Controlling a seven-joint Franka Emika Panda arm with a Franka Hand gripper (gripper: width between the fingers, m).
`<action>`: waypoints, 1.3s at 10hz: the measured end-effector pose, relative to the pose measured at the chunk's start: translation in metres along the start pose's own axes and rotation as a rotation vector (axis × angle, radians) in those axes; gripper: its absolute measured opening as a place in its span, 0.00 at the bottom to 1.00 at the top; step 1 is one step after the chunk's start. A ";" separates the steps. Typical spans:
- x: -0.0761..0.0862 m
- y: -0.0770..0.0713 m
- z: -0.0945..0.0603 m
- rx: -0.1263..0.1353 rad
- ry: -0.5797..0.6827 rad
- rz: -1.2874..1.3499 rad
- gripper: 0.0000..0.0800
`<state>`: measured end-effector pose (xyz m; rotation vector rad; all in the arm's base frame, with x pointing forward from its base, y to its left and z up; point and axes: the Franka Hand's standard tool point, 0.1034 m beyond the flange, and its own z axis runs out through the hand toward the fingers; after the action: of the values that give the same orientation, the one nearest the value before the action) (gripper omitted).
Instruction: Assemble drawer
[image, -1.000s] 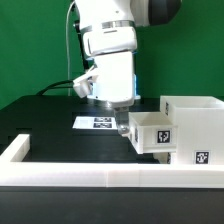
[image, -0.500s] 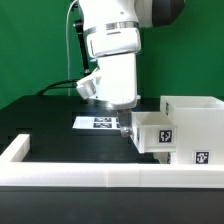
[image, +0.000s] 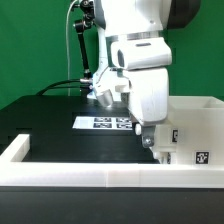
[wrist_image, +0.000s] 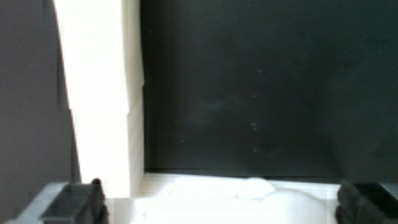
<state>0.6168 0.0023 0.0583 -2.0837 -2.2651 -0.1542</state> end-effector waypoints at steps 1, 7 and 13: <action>-0.001 0.000 0.000 -0.001 0.000 0.002 0.81; 0.010 -0.001 0.000 -0.004 -0.006 0.031 0.81; 0.009 0.002 -0.006 -0.008 -0.021 0.028 0.81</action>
Offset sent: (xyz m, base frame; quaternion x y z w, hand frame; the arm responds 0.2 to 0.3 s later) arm -0.0162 0.0090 0.0053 -0.0125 0.0165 0.0666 0.9976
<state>0.6179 0.0109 0.0649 -2.1302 -2.2494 -0.1414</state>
